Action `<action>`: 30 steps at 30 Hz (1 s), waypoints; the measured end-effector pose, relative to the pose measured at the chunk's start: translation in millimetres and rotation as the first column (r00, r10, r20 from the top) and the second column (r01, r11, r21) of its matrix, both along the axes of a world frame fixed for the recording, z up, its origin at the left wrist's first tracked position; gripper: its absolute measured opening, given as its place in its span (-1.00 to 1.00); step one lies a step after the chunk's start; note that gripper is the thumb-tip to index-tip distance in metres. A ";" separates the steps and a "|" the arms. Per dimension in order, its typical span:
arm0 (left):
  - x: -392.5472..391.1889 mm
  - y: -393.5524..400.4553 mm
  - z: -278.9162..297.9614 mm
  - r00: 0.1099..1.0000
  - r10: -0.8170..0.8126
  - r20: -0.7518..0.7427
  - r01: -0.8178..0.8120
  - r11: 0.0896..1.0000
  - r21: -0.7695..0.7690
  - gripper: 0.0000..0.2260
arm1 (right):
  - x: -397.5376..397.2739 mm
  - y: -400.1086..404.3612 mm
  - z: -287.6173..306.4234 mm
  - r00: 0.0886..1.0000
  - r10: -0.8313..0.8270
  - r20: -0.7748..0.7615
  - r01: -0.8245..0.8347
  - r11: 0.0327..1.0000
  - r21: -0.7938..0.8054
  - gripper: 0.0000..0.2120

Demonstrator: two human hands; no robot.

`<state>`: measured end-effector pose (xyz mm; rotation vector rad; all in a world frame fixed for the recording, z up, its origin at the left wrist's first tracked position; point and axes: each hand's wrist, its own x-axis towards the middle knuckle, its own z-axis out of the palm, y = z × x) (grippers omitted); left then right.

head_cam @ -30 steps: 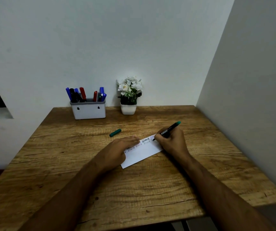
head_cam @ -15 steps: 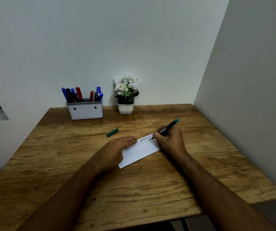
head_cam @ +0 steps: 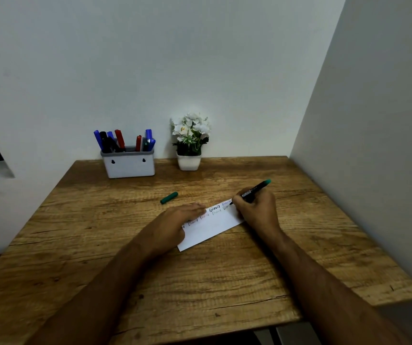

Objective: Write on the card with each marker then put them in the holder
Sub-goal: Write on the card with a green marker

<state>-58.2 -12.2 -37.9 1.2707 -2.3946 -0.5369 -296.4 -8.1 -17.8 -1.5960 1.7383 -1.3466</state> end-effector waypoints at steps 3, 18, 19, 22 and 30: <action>-0.3 -0.1 -0.4 1.000 0.010 0.002 -0.010 1.000 0.001 -0.25 | 1.0 0.0 0.9 1.000 0.004 -0.024 -0.004 1.000 0.005 -0.85; -0.6 0.3 0.6 1.000 -0.001 0.001 0.001 1.000 0.000 -0.24 | 1.6 0.6 1.3 1.000 -0.005 -0.003 0.005 1.000 0.022 -0.85; -0.7 0.1 1.0 1.000 -0.001 0.001 0.001 1.000 -0.005 -0.24 | 1.5 0.9 1.5 1.000 -0.001 -0.008 0.001 1.000 0.022 -0.85; -0.7 1.3 1.7 1.000 -0.004 -0.003 0.003 1.000 -0.006 -0.25 | -0.6 1.1 1.8 0.999 -0.015 0.032 0.015 1.000 0.008 -0.83; 2.3 2.1 10.2 0.995 0.024 -0.094 -0.025 1.000 -0.001 -0.34 | 3.3 6.5 7.4 0.995 -0.033 0.090 0.029 0.999 0.045 -0.79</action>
